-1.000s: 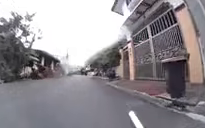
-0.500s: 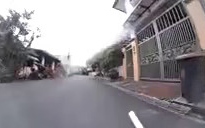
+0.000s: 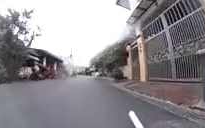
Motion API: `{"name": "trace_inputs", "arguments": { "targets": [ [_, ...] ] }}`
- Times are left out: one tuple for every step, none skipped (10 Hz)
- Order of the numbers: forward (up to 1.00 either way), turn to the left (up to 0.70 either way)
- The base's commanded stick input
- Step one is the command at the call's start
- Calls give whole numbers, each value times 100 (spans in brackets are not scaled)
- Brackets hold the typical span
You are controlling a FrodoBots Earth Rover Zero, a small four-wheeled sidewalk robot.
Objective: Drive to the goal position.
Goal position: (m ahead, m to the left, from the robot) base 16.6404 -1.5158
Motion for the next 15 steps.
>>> {"name": "trace_inputs", "arguments": {
  "targets": [
    [85, 0],
    [85, -1],
    [85, -3],
    [85, -10],
    [85, -30],
    [85, -34],
    [85, -34],
    [85, -24],
    [85, -2],
    [85, -1],
    [85, 0],
    [85, -3],
    [85, -6],
    [85, -9],
    [85, -12]
  ]
}}
